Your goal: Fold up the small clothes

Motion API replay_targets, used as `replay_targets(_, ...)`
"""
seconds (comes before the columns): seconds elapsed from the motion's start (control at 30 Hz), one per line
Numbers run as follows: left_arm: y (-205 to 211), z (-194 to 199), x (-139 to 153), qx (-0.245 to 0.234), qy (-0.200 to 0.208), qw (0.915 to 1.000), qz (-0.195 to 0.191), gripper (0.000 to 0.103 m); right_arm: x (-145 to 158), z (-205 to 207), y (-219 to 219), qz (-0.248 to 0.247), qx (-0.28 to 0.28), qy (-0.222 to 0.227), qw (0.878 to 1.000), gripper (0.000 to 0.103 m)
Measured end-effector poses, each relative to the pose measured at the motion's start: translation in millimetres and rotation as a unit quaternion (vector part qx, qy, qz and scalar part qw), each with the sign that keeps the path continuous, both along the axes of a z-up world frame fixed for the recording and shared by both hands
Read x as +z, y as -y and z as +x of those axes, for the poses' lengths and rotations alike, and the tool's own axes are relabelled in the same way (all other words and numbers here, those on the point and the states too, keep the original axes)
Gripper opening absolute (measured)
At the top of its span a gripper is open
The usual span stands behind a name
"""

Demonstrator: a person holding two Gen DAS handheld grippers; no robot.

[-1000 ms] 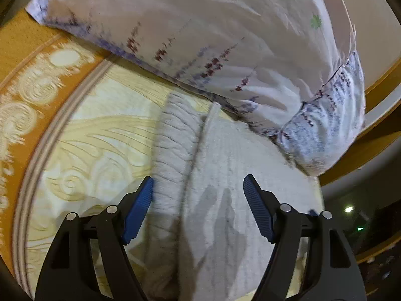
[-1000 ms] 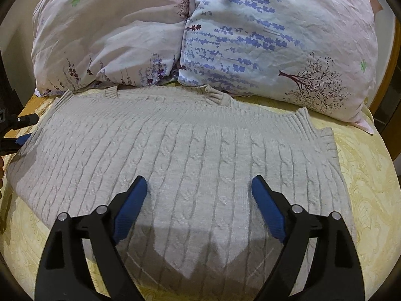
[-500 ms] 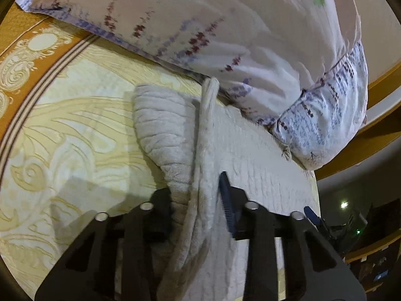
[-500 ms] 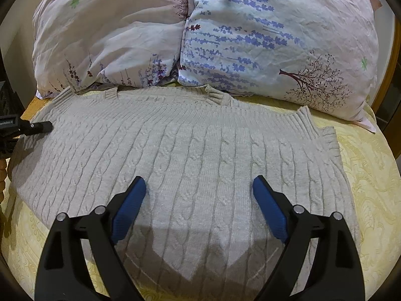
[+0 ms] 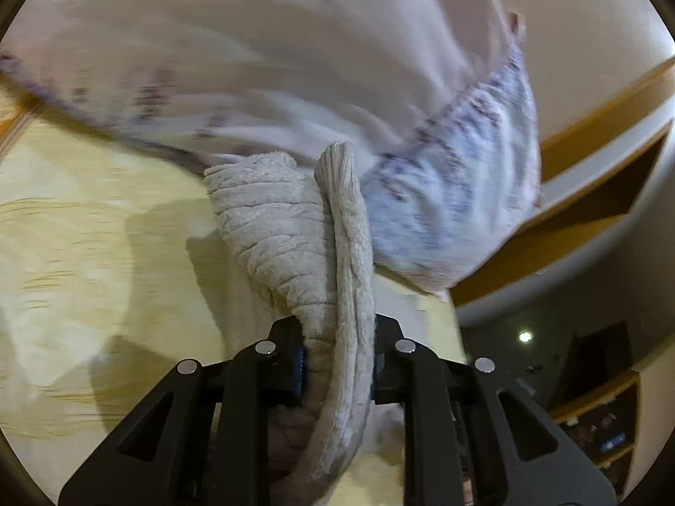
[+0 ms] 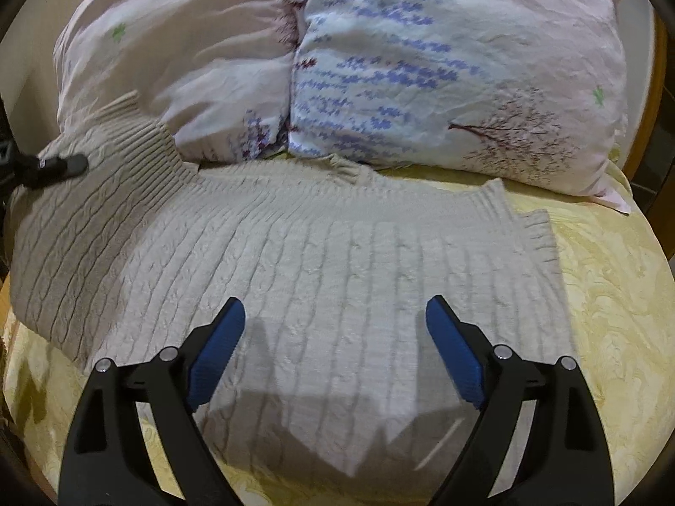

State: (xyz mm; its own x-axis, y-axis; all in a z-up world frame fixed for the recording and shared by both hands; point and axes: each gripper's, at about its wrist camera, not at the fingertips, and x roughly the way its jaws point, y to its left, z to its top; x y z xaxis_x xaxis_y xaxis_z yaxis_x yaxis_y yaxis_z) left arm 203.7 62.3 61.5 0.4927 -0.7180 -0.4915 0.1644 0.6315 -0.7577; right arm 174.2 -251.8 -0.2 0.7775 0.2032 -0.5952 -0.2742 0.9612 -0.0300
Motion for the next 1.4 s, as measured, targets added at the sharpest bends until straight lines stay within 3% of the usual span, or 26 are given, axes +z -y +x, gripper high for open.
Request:
replay_targets(0.27,93,16,17,-0.072,0.011,0.9968,-0.034,0.02,9,-6,48,0.027,-0.035,0.014,0.999,0.087)
replay_targets(0.4,142,20,-9,-0.097,-0.012,0.9951,-0.016,0.02,9,-8,77,0.05,-0.058,0.013,0.997,0.087)
replay_targets(0.53,179,18,-39,-0.123,-0.04,0.9917,-0.001,0.021,10,-6,110,0.105,-0.07,0.004,0.992,0.087)
replay_targets(0.57,185,16,-40,-0.129,-0.034,0.991,0.001,0.024,12,-6,122,0.134,-0.066,-0.001,0.989,0.085)
replay_targets(0.6,188,15,-38,-0.133,-0.029,0.9908,0.001,0.033,14,-6,129,0.154,-0.061,-0.006,0.986,0.084)
replay_targets(0.63,188,14,-34,-0.14,-0.021,0.9899,-0.014,0.039,15,-6,134,0.173,-0.056,-0.01,0.983,0.083)
replay_targets(0.7,181,11,-23,-0.163,-0.008,0.9844,-0.066,0.064,18,-2,144,0.217,-0.04,-0.025,0.975,0.082)
replay_targets(0.77,170,7,-10,-0.163,0.012,0.983,-0.084,0.075,20,4,150,0.265,-0.009,-0.047,0.963,0.082)
replay_targets(0.9,141,-2,9,-0.119,0.065,0.9904,-0.024,0.077,17,17,145,0.325,0.039,-0.107,0.939,0.082)
replay_targets(1.0,127,-3,5,-0.073,0.062,0.9942,0.048,0.077,10,30,138,0.339,0.046,-0.157,0.927,0.082)
replay_targets(1.13,120,-3,-15,-0.057,0.047,0.9906,0.115,0.076,5,37,126,0.327,0.041,-0.182,0.926,0.078)
replay_targets(1.4,122,-5,-35,-0.062,0.038,0.9808,0.181,0.076,3,52,113,0.322,0.043,-0.189,0.927,0.062)
